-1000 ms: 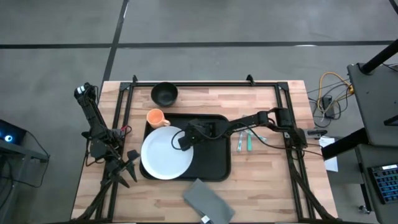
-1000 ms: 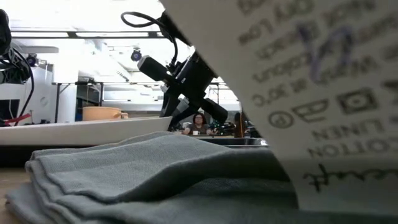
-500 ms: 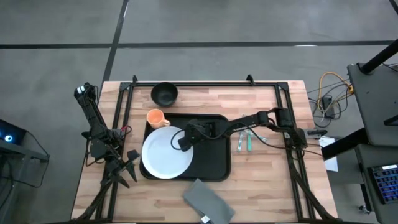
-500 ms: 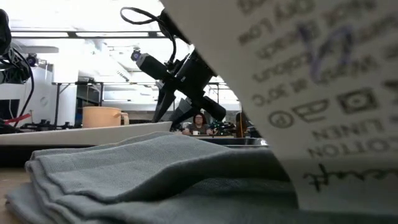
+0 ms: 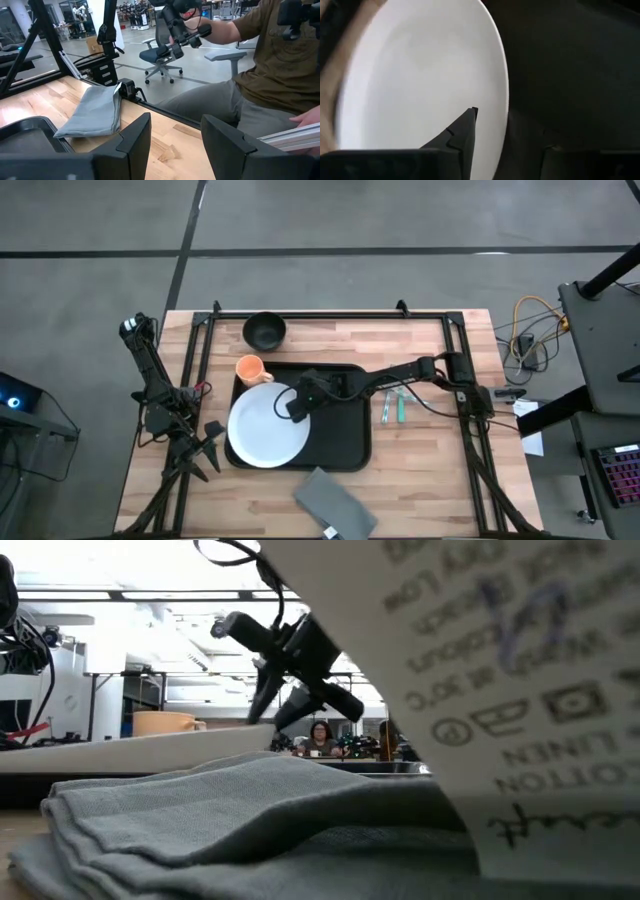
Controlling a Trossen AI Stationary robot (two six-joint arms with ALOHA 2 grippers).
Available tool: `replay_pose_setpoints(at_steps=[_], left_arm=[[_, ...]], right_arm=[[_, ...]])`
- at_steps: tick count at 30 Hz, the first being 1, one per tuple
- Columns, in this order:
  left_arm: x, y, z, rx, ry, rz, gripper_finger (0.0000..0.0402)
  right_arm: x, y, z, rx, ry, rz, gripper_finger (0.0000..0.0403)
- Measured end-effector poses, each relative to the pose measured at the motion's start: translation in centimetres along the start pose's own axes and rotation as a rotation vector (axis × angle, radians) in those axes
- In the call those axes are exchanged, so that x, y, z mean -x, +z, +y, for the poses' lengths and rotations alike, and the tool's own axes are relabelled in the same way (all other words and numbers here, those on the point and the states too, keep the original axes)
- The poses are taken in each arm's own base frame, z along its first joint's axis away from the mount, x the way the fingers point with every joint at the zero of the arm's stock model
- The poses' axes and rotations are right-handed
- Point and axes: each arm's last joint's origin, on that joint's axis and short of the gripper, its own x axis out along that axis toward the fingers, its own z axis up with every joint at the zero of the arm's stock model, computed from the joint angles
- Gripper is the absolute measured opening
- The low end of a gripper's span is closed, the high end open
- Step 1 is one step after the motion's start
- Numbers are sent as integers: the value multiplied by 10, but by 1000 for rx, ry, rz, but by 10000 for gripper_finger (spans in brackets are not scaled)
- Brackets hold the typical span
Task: Set up tray
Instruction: Put the white plate on the bottom right of the orange mug, then put the black bowl on top of the white plate
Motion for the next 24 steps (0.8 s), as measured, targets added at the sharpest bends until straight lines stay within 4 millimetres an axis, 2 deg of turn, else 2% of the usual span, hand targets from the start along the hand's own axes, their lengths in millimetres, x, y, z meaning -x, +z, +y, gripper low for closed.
replay_pose_setpoints(at_steps=[7, 14, 24], left_arm=[[0, 0, 0, 0, 0, 0, 155], [0, 0, 0, 0, 0, 1, 155], [0, 0, 0, 0, 0, 1, 155]], right_arm=[[0, -2, -13, 28, -144, 14, 99], [1, 1, -9, 116, -117, 1, 90], [1, 5, -2, 107, -54, -40, 81]])
